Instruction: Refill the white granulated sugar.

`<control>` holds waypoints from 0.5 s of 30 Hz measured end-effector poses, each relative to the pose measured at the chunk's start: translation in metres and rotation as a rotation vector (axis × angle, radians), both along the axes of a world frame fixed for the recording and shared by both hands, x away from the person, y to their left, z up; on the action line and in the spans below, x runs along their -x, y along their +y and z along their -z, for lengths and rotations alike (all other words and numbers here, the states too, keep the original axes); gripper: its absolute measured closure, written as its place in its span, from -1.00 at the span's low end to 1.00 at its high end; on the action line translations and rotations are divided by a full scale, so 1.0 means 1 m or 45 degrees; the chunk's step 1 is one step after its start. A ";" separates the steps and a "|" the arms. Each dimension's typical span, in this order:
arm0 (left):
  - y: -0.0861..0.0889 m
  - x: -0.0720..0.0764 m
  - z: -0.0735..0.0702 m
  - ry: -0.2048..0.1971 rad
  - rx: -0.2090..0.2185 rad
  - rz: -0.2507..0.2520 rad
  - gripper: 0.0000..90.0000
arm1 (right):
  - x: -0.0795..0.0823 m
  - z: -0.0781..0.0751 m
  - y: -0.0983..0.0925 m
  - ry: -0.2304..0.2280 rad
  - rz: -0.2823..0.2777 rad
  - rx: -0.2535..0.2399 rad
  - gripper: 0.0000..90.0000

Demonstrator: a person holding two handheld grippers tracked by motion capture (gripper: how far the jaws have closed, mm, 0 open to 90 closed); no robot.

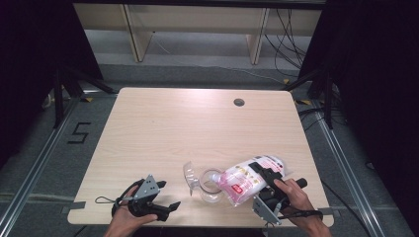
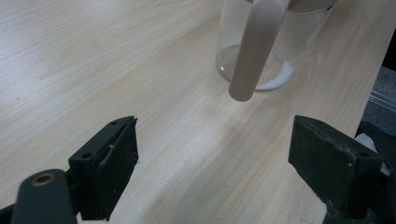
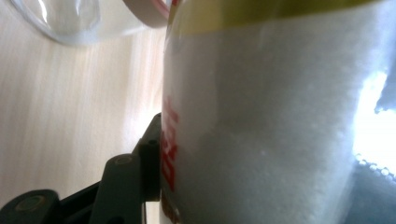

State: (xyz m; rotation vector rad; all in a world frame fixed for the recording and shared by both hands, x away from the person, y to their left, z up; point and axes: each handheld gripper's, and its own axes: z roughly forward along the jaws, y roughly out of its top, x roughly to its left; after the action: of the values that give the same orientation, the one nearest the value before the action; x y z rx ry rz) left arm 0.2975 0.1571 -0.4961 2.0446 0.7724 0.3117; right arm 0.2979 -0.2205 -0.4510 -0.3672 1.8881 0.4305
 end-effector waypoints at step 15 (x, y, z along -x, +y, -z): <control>-0.002 0.000 0.002 0.003 0.016 0.001 -0.66 | 0.002 -0.005 0.003 -0.107 -0.011 0.123 0.10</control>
State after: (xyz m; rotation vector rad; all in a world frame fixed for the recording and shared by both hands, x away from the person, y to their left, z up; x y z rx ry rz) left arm 0.2974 0.1554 -0.4977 2.0340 0.7730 0.3032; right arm 0.2959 -0.2173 -0.4455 -0.4509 1.8298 0.3254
